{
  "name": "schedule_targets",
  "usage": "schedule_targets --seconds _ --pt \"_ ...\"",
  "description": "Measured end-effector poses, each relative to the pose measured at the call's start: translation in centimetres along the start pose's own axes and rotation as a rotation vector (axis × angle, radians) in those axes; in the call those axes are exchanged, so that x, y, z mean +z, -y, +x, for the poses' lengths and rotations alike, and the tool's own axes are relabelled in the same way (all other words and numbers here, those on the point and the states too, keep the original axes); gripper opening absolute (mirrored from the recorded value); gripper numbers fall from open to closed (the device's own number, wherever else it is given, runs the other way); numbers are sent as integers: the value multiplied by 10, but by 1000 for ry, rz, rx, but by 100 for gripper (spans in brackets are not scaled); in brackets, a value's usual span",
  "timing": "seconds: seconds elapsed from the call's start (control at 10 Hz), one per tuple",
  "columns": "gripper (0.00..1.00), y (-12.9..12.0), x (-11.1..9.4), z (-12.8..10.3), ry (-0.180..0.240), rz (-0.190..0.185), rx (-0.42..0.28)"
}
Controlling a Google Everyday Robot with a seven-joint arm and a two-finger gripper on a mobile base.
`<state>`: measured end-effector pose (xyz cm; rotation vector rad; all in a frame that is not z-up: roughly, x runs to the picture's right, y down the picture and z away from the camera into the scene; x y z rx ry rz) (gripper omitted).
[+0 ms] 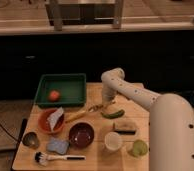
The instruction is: Place fork in purple bowl
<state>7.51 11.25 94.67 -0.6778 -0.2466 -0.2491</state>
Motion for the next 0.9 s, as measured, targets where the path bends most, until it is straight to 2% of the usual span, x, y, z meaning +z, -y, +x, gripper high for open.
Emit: schedule_targets --seconds 0.6,0.7,0.9 --pt "0 -4 -3 -2 -4 -13 -8" --pt "0 -5 -8 -2 -11 -27 -29" --pt "0 3 -37 -15 -17 -31 -85"
